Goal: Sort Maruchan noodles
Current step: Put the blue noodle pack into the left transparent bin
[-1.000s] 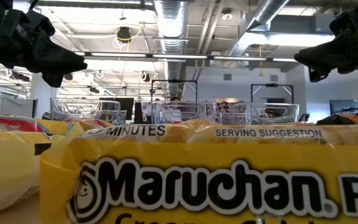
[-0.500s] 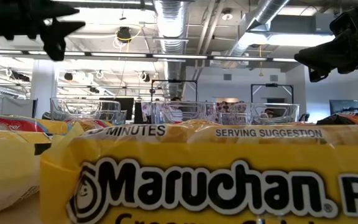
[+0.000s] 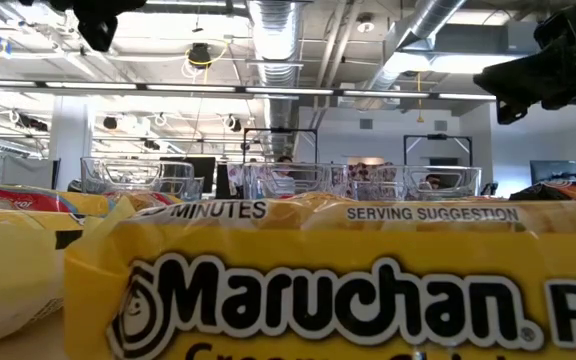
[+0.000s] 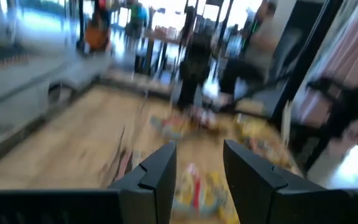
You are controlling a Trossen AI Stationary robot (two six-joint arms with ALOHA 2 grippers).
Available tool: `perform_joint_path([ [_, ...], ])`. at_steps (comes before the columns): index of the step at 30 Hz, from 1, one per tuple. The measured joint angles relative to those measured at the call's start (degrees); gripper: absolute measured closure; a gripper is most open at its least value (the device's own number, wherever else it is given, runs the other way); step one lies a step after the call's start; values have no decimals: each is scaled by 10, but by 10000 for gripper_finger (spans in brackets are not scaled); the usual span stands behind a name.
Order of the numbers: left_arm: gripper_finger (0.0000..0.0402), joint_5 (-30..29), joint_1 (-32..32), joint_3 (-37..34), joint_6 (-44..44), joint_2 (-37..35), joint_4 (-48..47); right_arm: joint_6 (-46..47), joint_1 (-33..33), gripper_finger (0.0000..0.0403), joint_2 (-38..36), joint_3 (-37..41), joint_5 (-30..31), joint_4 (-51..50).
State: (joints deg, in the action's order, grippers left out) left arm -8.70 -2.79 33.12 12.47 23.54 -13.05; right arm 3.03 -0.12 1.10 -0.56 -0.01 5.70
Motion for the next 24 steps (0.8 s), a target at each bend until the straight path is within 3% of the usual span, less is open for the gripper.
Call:
perform_joint_path([
  [4, 281, 4, 0, 63, 6, 54, -97, 0, 0, 308, 0, 0, 0, 2],
  [8, 281, 48, 0, 97, 7, 95, -124, 0, 0, 308, 0, 0, 0, 3],
  [14, 281, 99, -3, 106, 44, 144, -141, 0, 0, 308, 0, 0, 0, 3],
  [24, 281, 99, -57, 106, 110, 222, -194, 0, 0, 308, 0, 0, 0, 3],
])
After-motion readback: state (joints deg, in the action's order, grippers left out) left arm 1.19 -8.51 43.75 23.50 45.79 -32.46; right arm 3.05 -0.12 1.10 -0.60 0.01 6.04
